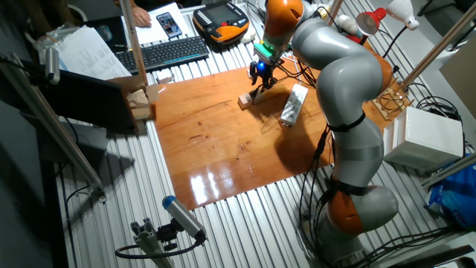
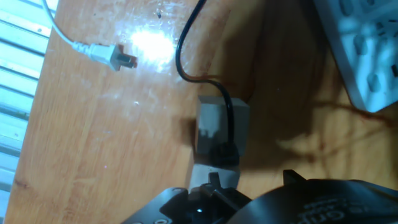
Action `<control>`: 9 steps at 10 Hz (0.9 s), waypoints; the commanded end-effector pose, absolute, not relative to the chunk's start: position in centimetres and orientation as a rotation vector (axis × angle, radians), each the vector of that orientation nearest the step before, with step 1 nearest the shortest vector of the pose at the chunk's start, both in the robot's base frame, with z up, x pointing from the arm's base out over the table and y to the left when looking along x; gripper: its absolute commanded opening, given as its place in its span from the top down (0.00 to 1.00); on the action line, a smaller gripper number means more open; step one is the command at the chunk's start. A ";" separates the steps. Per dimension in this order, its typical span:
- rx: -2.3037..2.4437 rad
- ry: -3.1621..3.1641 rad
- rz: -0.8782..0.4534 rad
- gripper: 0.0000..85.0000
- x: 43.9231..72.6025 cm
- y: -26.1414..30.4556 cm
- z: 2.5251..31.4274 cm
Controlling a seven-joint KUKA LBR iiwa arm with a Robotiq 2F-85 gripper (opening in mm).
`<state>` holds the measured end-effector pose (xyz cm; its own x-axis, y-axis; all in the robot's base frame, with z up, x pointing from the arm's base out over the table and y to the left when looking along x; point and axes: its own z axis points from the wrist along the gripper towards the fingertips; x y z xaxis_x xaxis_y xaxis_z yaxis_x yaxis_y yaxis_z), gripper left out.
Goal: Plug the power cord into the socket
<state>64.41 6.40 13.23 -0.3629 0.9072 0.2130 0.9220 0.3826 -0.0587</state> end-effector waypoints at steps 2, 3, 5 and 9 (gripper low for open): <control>-1.626 -2.429 -0.119 0.40 64.5 6.0 12.6; -1.622 -2.428 -0.126 0.40 64.5 5.9 12.3; -1.618 -2.427 -0.140 0.40 64.6 5.8 11.7; -1.605 -2.429 -0.160 0.40 64.9 5.9 10.6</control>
<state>64.92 5.90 10.55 -0.3760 0.8933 0.2462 0.9178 0.3955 -0.0334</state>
